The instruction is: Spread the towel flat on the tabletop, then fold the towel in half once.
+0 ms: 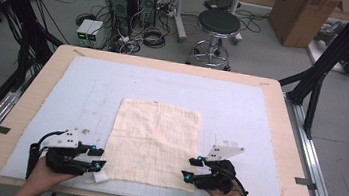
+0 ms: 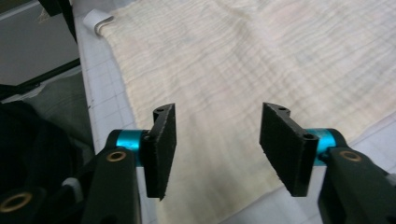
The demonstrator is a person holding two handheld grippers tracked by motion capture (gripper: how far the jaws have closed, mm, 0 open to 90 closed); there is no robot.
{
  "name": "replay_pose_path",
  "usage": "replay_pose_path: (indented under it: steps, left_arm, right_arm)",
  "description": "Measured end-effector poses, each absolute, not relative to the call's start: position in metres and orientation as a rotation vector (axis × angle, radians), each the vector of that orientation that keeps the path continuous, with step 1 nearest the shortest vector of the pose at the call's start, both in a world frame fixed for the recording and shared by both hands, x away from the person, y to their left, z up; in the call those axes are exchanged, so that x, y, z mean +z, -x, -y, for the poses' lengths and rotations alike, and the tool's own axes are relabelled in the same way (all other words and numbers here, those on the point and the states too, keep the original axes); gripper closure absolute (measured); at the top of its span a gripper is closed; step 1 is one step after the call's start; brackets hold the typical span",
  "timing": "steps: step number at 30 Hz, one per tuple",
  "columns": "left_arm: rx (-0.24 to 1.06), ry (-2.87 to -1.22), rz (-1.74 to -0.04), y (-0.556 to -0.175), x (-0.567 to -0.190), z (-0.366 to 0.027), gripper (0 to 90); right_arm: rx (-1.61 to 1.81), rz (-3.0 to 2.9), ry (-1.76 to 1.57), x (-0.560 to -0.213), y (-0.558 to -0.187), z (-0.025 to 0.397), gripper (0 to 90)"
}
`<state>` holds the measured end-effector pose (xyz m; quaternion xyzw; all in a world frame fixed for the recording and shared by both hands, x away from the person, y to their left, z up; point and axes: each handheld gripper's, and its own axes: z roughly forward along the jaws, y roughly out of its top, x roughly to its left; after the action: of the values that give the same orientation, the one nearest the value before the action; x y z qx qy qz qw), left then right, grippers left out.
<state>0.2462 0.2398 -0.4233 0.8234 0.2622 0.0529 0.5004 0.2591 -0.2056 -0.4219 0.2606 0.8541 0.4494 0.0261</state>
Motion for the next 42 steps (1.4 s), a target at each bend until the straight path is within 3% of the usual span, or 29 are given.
replay_pose_path:
  steps: [15, 24, 34, 42]
  left_arm:
    - [0.146, -1.967, -0.701, -0.283, -0.407, -0.234, 43.3]
    - [0.193, -1.975, -0.730, -0.310, -0.399, -0.224, 44.1]
    - [0.152, -1.960, -0.806, -0.344, -0.401, -0.223, 48.6]
    - [0.220, -1.949, -0.890, -0.365, -0.408, -0.224, 50.4]
  right_arm:
    - [1.403, -2.565, -0.841, -0.409, -0.299, 0.201, 32.5]
    - [1.374, -2.547, -0.859, -0.403, -0.325, 0.195, 32.0]
    - [1.355, -2.523, -0.893, -0.400, -0.353, 0.194, 35.5]
    - [1.340, -2.493, -0.961, -0.405, -0.374, 0.202, 37.5]
